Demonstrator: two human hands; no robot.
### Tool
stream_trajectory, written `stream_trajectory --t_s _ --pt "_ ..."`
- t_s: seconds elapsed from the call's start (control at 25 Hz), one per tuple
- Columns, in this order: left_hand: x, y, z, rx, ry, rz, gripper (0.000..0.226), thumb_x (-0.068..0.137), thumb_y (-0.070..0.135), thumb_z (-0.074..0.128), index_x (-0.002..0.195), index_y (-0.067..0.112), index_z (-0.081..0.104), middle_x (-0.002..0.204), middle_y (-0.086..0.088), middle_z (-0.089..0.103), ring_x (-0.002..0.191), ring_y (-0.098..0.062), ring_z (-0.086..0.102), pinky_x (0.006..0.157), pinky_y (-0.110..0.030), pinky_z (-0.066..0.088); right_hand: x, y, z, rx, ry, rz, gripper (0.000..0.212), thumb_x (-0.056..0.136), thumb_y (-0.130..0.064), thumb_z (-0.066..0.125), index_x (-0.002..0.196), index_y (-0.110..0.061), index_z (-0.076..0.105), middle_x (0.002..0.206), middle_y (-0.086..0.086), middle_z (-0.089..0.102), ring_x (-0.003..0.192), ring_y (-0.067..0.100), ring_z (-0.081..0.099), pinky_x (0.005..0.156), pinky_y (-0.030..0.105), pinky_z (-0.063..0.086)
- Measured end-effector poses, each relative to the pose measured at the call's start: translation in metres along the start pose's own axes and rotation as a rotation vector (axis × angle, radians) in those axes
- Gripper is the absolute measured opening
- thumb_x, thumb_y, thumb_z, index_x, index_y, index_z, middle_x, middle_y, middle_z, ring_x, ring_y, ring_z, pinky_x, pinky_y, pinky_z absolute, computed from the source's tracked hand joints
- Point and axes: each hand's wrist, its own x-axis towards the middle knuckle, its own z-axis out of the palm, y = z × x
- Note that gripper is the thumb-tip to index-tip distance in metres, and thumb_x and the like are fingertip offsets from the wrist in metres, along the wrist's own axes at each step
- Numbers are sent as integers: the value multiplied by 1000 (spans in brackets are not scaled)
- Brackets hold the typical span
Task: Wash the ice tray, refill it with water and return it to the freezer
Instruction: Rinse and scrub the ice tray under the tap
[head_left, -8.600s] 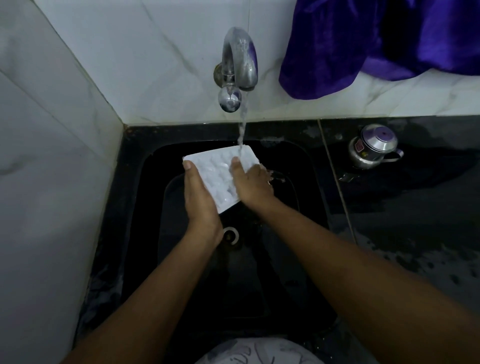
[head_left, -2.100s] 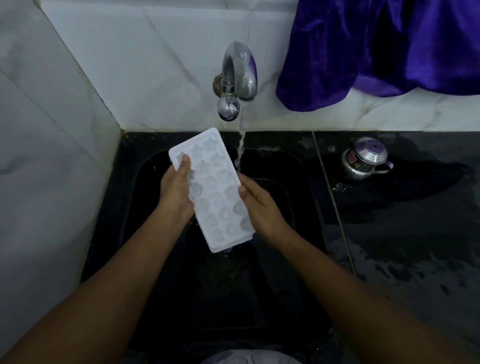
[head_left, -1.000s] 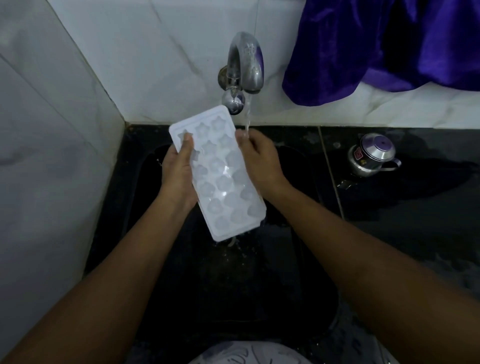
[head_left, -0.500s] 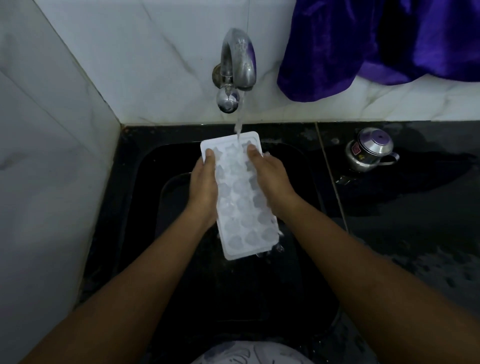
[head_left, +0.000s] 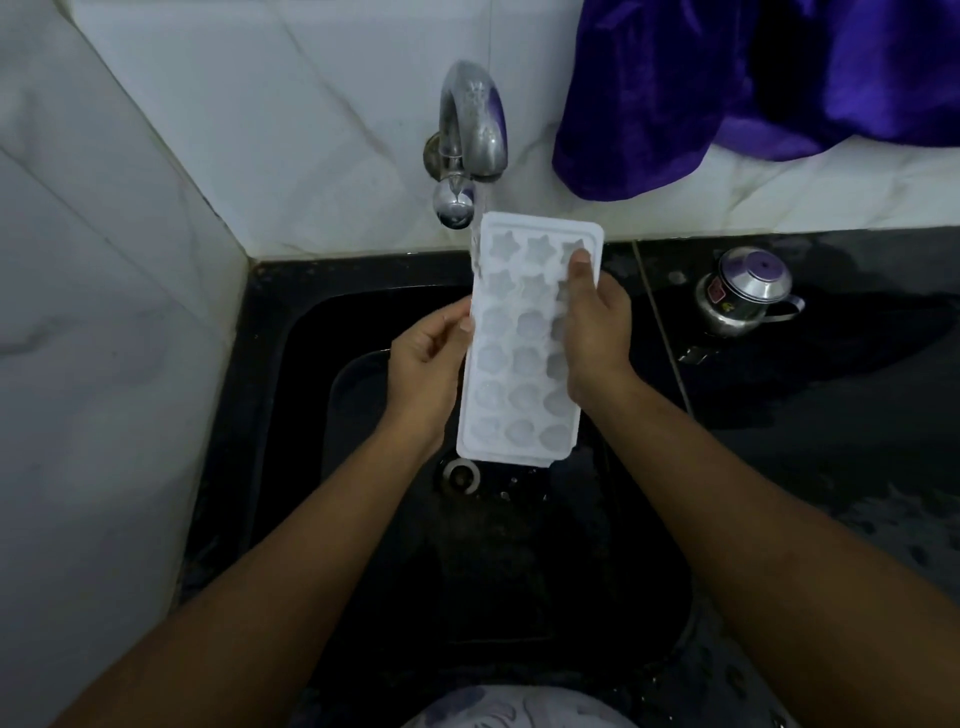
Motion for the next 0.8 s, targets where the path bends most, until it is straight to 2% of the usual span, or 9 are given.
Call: stream_trajectory --t_s 0.16,0.28,0.4,0.52,0.6,0.72,0.8 --pt "-6 -5 -11 210 -23 85 30 104 4 62 128 17 73 116 3 79 111 -15 74 98 -38 61 -8 3 -1 -41 -9 -5 36 105 -50 52 95 -18 66 84 -7 71 69 2 69 60 19 54" --pt "17 15 -9 319 67 197 25 103 11 62 123 22 73 110 1 78 105 -18 74 97 -41 61 -28 22 1 -75 -68 -65 38 106 -48 50 92 -16 64 75 -11 68 65 2 66 60 18 52" --pt "29 26 -6 401 105 230 19 104 20 60 113 25 75 105 9 79 99 -11 75 92 -42 63 -31 19 7 -16 -58 -77 37 106 -47 51 89 -16 63 74 -10 66 66 5 64 62 22 55" --pt "4 10 -13 540 35 222 23 107 22 57 120 23 75 110 12 77 102 -5 72 88 -33 61 -12 1 11 74 48 -57 35 106 -46 52 90 -17 64 76 -10 67 66 1 65 63 20 55" --pt "-18 -10 -25 572 -15 192 24 109 19 54 124 24 72 112 10 76 103 -7 71 87 -31 59 -1 -6 9 109 97 -43 36 105 -46 53 88 -16 63 75 -8 65 63 4 63 61 22 55" --pt "-37 -32 -41 483 -48 39 28 110 12 52 121 28 72 98 1 77 82 -13 70 75 -36 61 5 -4 5 164 170 41 36 106 -46 53 91 -16 67 79 -7 70 65 8 68 60 25 57" --pt "-38 -30 -44 362 2 -6 32 110 8 52 117 30 75 90 -3 76 75 -10 66 70 -29 59 3 2 2 225 218 172 37 106 -47 52 101 -16 70 93 -1 76 79 16 75 66 31 62"
